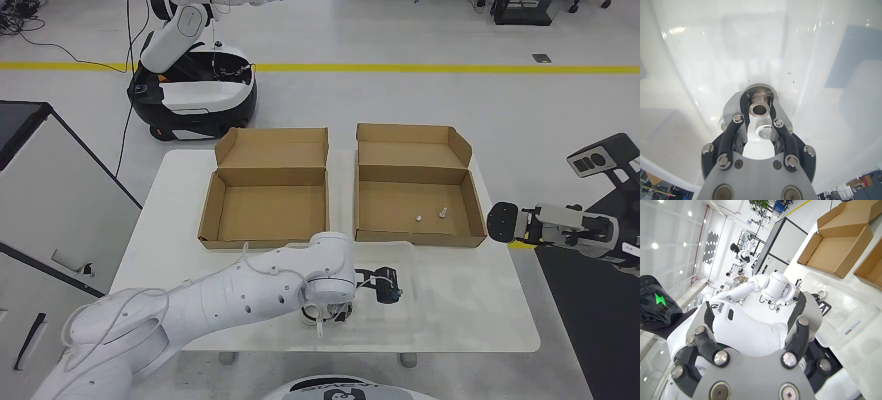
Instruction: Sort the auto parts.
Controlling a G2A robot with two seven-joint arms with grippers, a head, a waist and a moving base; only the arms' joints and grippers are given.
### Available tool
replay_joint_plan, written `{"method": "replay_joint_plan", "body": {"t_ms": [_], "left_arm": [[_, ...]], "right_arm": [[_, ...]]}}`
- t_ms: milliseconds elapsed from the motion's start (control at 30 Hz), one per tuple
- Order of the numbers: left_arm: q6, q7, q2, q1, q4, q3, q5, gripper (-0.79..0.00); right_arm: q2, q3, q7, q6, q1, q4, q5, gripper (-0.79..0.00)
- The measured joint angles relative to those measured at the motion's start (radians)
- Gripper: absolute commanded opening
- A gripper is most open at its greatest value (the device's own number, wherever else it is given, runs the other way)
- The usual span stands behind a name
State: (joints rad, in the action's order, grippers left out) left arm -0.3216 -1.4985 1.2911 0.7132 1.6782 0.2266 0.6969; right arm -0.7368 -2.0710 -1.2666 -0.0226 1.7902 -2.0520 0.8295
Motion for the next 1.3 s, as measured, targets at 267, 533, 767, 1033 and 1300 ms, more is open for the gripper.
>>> {"method": "replay_joint_plan", "body": {"t_ms": [267, 533, 767, 1033, 1300], "left_arm": [[-0.004, 0.004, 0.007, 0.0, -0.016, -0.005, 0.004, -0.785], [-0.005, 0.009, 0.007, -0.007, -0.005, 0.012, 0.003, -0.785], [-0.031, 0.031, -0.017, -0.023, 0.045, 0.044, -0.045, -0.785], [-0.029, 0.029, -0.066, -0.072, 0.116, 0.051, -0.095, -0.785], [-0.044, 0.044, -0.131, -0.101, 0.215, 0.088, -0.124, -0.785]], "right_arm": [[0.0, 0.0, 0.0, 0.0, 0.0, 0.0, 0.0, 0.0], [0.0, 0.0, 0.0, 0.0, 0.0, 0.0, 0.0, 0.0], [0.0, 0.0, 0.0, 0.0, 0.0, 0.0, 0.0, 0.0], [0.0, 0.0, 0.0, 0.0, 0.0, 0.0, 0.0, 0.0], [0.0, 0.0, 0.0, 0.0, 0.0, 0.0, 0.0, 0.0]]}}
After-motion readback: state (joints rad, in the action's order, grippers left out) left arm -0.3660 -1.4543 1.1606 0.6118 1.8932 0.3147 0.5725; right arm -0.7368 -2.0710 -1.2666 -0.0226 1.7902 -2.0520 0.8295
